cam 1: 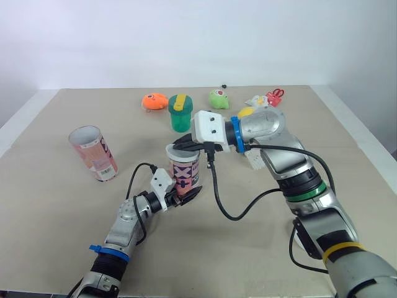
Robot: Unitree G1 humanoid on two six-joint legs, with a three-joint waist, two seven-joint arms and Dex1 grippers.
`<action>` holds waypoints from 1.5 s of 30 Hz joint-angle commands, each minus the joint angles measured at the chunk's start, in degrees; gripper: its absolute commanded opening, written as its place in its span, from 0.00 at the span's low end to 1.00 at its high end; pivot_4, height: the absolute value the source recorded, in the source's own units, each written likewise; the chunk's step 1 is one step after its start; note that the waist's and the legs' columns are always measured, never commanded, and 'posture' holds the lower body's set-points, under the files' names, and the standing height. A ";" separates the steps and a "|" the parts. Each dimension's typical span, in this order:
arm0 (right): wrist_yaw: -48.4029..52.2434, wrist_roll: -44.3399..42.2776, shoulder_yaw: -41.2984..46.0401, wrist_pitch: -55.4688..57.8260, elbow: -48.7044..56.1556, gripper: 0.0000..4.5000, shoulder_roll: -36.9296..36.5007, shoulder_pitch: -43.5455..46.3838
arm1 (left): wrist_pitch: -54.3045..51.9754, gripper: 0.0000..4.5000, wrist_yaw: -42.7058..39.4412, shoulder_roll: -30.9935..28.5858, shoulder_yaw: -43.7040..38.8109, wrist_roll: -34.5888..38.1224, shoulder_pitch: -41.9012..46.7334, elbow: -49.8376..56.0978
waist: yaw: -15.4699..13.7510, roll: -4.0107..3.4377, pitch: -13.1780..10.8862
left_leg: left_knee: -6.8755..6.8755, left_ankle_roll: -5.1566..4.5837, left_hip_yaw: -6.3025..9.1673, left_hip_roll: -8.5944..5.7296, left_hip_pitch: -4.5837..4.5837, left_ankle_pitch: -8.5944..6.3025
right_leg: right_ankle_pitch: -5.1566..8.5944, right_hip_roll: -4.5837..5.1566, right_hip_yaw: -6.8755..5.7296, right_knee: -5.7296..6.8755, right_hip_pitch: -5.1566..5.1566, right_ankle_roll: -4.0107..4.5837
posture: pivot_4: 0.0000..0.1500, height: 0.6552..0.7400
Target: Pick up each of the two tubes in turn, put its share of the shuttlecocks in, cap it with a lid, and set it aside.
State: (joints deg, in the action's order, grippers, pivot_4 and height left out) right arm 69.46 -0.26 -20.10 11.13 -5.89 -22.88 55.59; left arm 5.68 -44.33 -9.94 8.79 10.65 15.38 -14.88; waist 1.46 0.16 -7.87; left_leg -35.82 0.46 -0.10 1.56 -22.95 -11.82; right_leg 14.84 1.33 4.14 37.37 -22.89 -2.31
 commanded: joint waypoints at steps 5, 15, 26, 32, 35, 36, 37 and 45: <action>4.04 -6.81 2.18 8.98 5.32 0.01 -0.21 5.51 | -2.75 0.75 -0.07 0.13 1.84 -1.32 -1.50 -3.64 | -0.15 0.07 -0.11 | 0.03 0.00 0.02 0.01 -0.09 0.00 | 0.00 0.04 0.00 -0.08 -0.05 0.01 | 1.00 1.00; 3.57 -7.95 3.22 10.00 4.84 0.01 -3.42 9.66 | -2.63 0.75 -0.37 0.45 1.81 -1.46 -1.33 -4.10 | -0.28 0.25 -0.28 | 0.05 0.00 0.06 -0.06 -0.38 0.01 | -0.04 0.21 -0.08 -0.32 -0.15 -0.10 | 1.00 1.00; 5.47 -5.23 0.78 9.17 1.52 0.01 -5.94 12.12 | -2.64 0.75 -0.60 0.51 1.87 -1.47 -1.06 -4.40 | -0.28 0.25 -0.29 | 0.07 0.00 0.06 -0.06 -0.38 0.01 | -0.04 0.22 -0.09 -0.32 -0.16 -0.10 | 1.00 1.00; 6.96 -3.96 -1.51 8.71 0.81 0.01 -5.97 12.18 | -2.47 0.75 -0.50 0.79 1.87 -1.49 -0.81 -4.73 | -0.30 0.25 -0.30 | 0.07 0.00 0.05 -0.06 -0.39 0.01 | -0.05 0.23 -0.10 -0.32 -0.16 -0.10 | 1.00 1.00; 7.16 -3.46 -2.07 8.31 0.64 0.01 -5.80 12.08 | -2.46 0.75 -0.43 0.85 1.83 -1.53 -0.90 -4.67 | -0.30 0.25 -0.30 | 0.06 0.00 0.04 -0.08 -0.39 0.01 | -0.05 0.27 -0.11 -0.32 -0.16 -0.11 | 1.00 1.00; 7.23 -3.38 -2.16 8.23 0.59 0.01 -5.78 12.07 | -2.47 0.75 -0.42 0.86 1.82 -1.54 -0.92 -4.64 | -0.30 0.25 -0.31 | 0.06 0.00 0.03 -0.09 -0.39 0.01 | -0.05 0.28 -0.11 -0.32 -0.16 -0.11 | 1.00 1.00; 7.28 -3.29 -2.25 8.16 0.49 0.01 -5.72 12.02 | -2.48 0.75 -0.40 0.89 1.81 -1.55 -0.92 -4.64 | -0.30 0.25 -0.31 | 0.07 0.00 0.03 -0.11 -0.39 0.01 | -0.05 0.31 -0.11 -0.32 -0.16 -0.12 | 1.00 1.00; 6.92 -2.70 -2.22 7.69 -0.01 0.01 -5.02 11.92 | -2.48 0.75 -0.35 1.00 1.77 -1.59 -1.03 -4.65 | -0.30 0.25 -0.31 | 0.07 0.00 0.03 -0.15 -0.39 0.02 | -0.05 0.36 -0.13 -0.32 -0.15 -0.14 | 1.00 1.00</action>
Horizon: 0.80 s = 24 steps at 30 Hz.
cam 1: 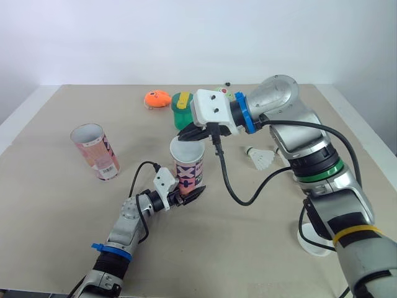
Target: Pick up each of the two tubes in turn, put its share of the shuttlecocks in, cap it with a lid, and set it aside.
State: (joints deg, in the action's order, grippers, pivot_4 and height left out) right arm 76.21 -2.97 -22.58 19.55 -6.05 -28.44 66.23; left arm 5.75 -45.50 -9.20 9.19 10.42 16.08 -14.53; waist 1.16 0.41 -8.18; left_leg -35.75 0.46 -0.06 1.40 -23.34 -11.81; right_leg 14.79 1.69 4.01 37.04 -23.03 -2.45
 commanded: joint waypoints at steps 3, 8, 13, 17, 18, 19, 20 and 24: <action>0.29 -0.15 0.13 -0.53 0.53 0.01 0.76 1.08 | -2.55 0.75 0.82 0.33 1.42 -1.39 -1.70 -5.02 | 0.00 0.00 0.00 | 0.00 0.00 0.00 0.00 0.00 0.00 | 0.00 0.00 0.00 0.00 0.00 0.00 | 1.00 1.00; 0.45 0.05 -0.38 -0.72 1.30 0.01 0.78 0.26 | -2.47 0.75 0.84 0.43 1.43 -1.45 -1.60 -5.19 | 0.00 0.00 0.00 | 0.00 0.00 0.00 -0.01 0.00 0.00 | 0.00 0.02 -0.01 0.00 0.00 -0.01 | 1.00 1.00; 0.81 0.73 -0.94 -1.41 1.49 0.01 0.47 -0.33 | -2.53 0.75 0.77 0.51 1.43 -1.51 -1.50 -5.35 | 0.00 0.00 0.00 | 0.00 0.00 0.01 -0.05 0.00 0.00 | 0.01 0.06 -0.02 0.00 0.01 -0.02 | 1.00 1.00; 0.83 1.46 -1.33 -2.25 1.05 0.01 0.32 -0.31 | -2.56 0.75 0.78 0.58 1.39 -1.55 -1.41 -5.46 | 0.00 0.00 0.00 | 0.00 0.00 0.01 -0.10 0.00 0.00 | 0.01 0.10 -0.03 0.00 0.02 -0.04 | 1.00 1.00; 0.77 1.61 -1.41 -2.49 0.88 0.01 0.32 -0.30 | -2.55 0.75 0.78 0.60 1.39 -1.56 -1.40 -5.49 | 0.00 0.00 0.00 | 0.00 0.00 0.02 -0.11 0.00 0.00 | 0.02 0.12 -0.03 0.00 0.02 -0.04 | 1.00 1.00; 0.68 1.84 -1.50 -2.83 0.62 0.01 0.32 -0.23 | -2.55 0.75 0.78 0.61 1.38 -1.56 -1.41 -5.50 | 0.00 0.00 0.00 | 0.00 0.00 0.02 -0.12 0.00 0.00 | 0.02 0.12 -0.03 0.00 0.02 -0.05 | 1.00 1.00; 0.61 2.03 -1.56 -3.11 0.40 0.01 0.32 -0.15 | -2.55 0.75 0.78 0.62 1.37 -1.57 -1.41 -5.50 | 0.00 0.00 0.00 | 0.00 0.00 0.02 -0.12 0.01 0.00 | 0.02 0.13 -0.03 0.00 0.02 -0.05 | 1.00 1.00; 0.48 2.93 -1.81 -4.26 -0.36 0.01 0.31 0.18 | -2.55 0.75 0.75 0.65 1.35 -1.57 -1.39 -5.56 | 0.00 0.00 0.00 | 0.00 0.00 0.02 -0.13 0.01 0.00 | 0.02 0.14 -0.04 0.00 0.02 -0.06 | 1.00 1.00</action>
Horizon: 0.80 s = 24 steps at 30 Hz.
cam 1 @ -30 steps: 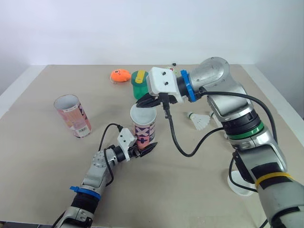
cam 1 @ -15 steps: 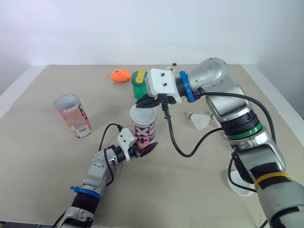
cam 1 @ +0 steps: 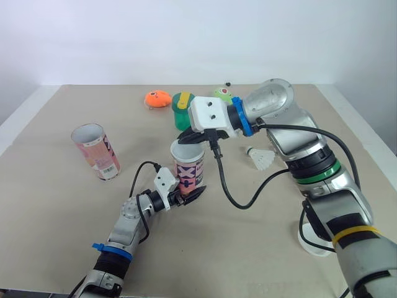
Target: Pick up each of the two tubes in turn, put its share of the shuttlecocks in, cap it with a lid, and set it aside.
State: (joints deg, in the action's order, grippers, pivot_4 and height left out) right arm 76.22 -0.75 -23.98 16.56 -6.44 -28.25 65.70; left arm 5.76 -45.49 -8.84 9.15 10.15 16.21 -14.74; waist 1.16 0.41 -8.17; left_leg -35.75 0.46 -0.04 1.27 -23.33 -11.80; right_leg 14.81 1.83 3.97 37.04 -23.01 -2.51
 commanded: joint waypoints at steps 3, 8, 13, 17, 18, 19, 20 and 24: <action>0.37 1.28 -0.54 -1.99 -0.50 0.01 0.17 0.85 | -2.61 0.75 0.72 0.34 1.43 -1.31 -1.48 -5.38 | 0.00 0.00 0.00 | 0.00 0.00 0.01 -0.02 0.00 0.00 | 0.00 0.01 -0.01 0.00 0.00 0.00 | 1.00 1.00; 0.02 2.26 -0.87 -3.45 -1.01 0.01 0.40 0.82 | -2.56 0.75 0.71 0.44 1.43 -1.32 -1.38 -5.58 | 0.00 0.00 0.00 | 0.00 -0.01 0.02 -0.05 0.01 0.01 | -0.01 0.05 -0.02 0.00 0.02 -0.01 | 1.00 1.00; -0.40 3.04 -1.02 -4.33 -1.22 0.01 0.90 0.68 | -2.47 0.75 0.73 0.54 1.40 -1.37 -1.31 -5.74 | 0.00 0.00 0.00 | 0.00 -0.03 0.03 -0.08 0.01 0.02 | -0.02 0.08 -0.03 0.00 0.03 -0.02 | 1.00 1.00; -0.65 3.32 -1.24 -4.39 -0.41 0.01 1.59 -0.11 | -2.47 0.75 0.74 0.59 1.36 -1.39 -1.29 -5.79 | 0.01 -0.01 0.01 | 0.00 -0.04 0.05 -0.08 0.02 0.03 | -0.02 0.08 -0.04 0.00 0.04 -0.03 | 1.00 1.00; -0.76 3.40 -1.31 -4.41 -0.19 0.01 1.74 -0.39 | -2.46 0.75 0.75 0.61 1.35 -1.39 -1.29 -5.80 | 0.01 -0.01 0.01 | 0.00 -0.05 0.05 -0.08 0.02 0.04 | -0.02 0.08 -0.04 0.00 0.04 -0.03 | 1.00 1.00; -0.80 3.46 -1.32 -4.41 -0.06 0.01 1.83 -0.57 | -2.48 0.75 0.77 0.63 1.35 -1.39 -1.30 -5.79 | 0.01 -0.01 0.01 | 0.01 -0.05 0.05 -0.08 0.03 0.04 | -0.03 0.08 -0.04 0.00 0.04 -0.03 | 1.00 1.00; -0.87 3.53 -1.33 -4.42 0.08 0.01 1.95 -0.77 | -2.48 0.75 0.78 0.65 1.36 -1.41 -1.31 -5.78 | 0.01 -0.01 0.01 | 0.01 -0.05 0.05 -0.08 0.03 0.04 | -0.03 0.07 -0.05 0.00 0.04 -0.03 | 1.00 1.00; -1.66 3.89 -1.60 -4.63 0.91 0.01 2.39 -2.29 | -2.53 0.75 0.76 0.72 1.36 -1.40 -1.36 -5.69 | 0.03 -0.02 0.02 | 0.01 -0.05 0.07 -0.08 0.06 0.04 | -0.03 0.07 -0.06 0.00 0.08 -0.03 | 1.00 1.00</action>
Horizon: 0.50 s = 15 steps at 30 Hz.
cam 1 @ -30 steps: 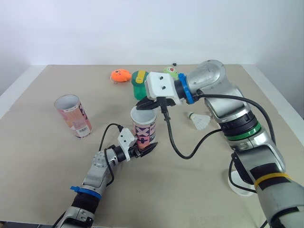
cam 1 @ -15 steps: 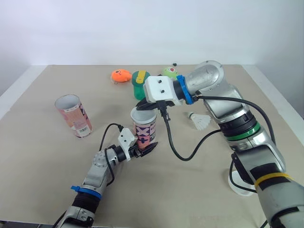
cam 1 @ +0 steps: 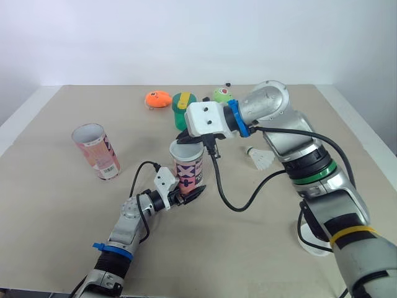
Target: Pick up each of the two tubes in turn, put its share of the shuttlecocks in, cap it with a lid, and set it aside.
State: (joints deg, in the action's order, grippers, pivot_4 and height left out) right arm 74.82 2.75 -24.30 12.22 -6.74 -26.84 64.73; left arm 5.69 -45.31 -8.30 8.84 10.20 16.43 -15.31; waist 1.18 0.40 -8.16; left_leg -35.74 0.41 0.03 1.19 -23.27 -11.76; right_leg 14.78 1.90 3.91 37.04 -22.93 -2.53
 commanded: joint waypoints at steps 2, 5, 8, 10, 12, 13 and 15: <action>-0.97 0.82 -1.27 -0.62 1.38 0.01 1.16 -2.16 | -2.47 0.75 0.54 0.19 1.67 -1.46 -1.61 -5.12 | 0.02 -0.02 0.01 | 0.01 0.00 0.00 0.00 0.03 0.00 | 0.00 0.00 0.00 0.00 0.02 0.00 | 1.00 1.00; -1.84 1.26 -1.15 -1.12 1.54 0.01 1.49 -3.16 | -2.50 0.75 0.52 0.18 1.67 -1.47 -1.62 -5.10 | 0.03 -0.04 0.03 | 0.02 0.00 0.00 0.00 0.05 0.00 | 0.00 -0.01 0.00 0.00 0.02 0.00 | 1.00 1.00; -2.58 1.38 -1.69 -1.79 4.15 0.01 1.35 -6.92 | -2.60 0.75 0.48 0.18 1.65 -1.49 -1.65 -5.01 | 0.02 -0.04 0.09 | 0.03 0.00 0.03 0.00 0.07 0.00 | 0.00 -0.02 -0.02 0.00 0.05 0.00 | 1.00 1.00; -2.70 1.60 -1.95 -1.96 5.92 0.01 1.06 -9.10 | -2.65 0.75 0.45 0.18 1.66 -1.50 -1.73 -4.89 | 0.07 -0.11 0.16 | 0.03 0.00 0.02 0.00 0.10 0.00 | 0.01 -0.01 -0.02 -0.01 0.10 0.00 | 1.00 1.00; -3.12 2.06 -2.05 -2.21 6.58 0.01 1.12 -10.21 | -2.68 0.75 0.39 0.18 1.67 -1.52 -1.75 -4.84 | 0.09 -0.12 0.22 | 0.04 0.00 -0.01 0.00 0.13 0.00 | 0.02 -0.01 0.00 -0.02 0.11 -0.01 | 1.00 1.00; -3.34 2.43 -2.20 -2.54 6.81 0.01 1.09 -10.75 | -2.69 0.75 0.36 0.19 1.67 -1.54 -1.78 -4.80 | 0.10 -0.11 0.24 | 0.05 0.00 -0.01 0.00 0.17 0.00 | 0.03 -0.01 0.00 -0.02 0.13 -0.01 | 1.00 1.00; -4.10 3.44 -2.62 -3.71 6.86 0.01 1.10 -11.63 | -2.71 0.75 0.28 0.22 1.67 -1.59 -1.82 -4.75 | 0.10 -0.15 0.29 | 0.09 0.00 -0.01 0.00 0.20 0.00 | 0.04 -0.02 0.00 -0.02 0.14 -0.01 | 1.00 1.00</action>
State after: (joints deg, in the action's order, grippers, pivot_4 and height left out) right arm 69.37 5.64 -22.10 8.98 0.43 -26.56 55.99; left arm 5.15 -45.40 -8.33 8.91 9.60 16.33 -15.64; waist 1.28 0.25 -7.87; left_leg -35.64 0.41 0.02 1.19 -23.07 -11.76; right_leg 14.83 1.88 3.91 37.02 -22.79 -2.54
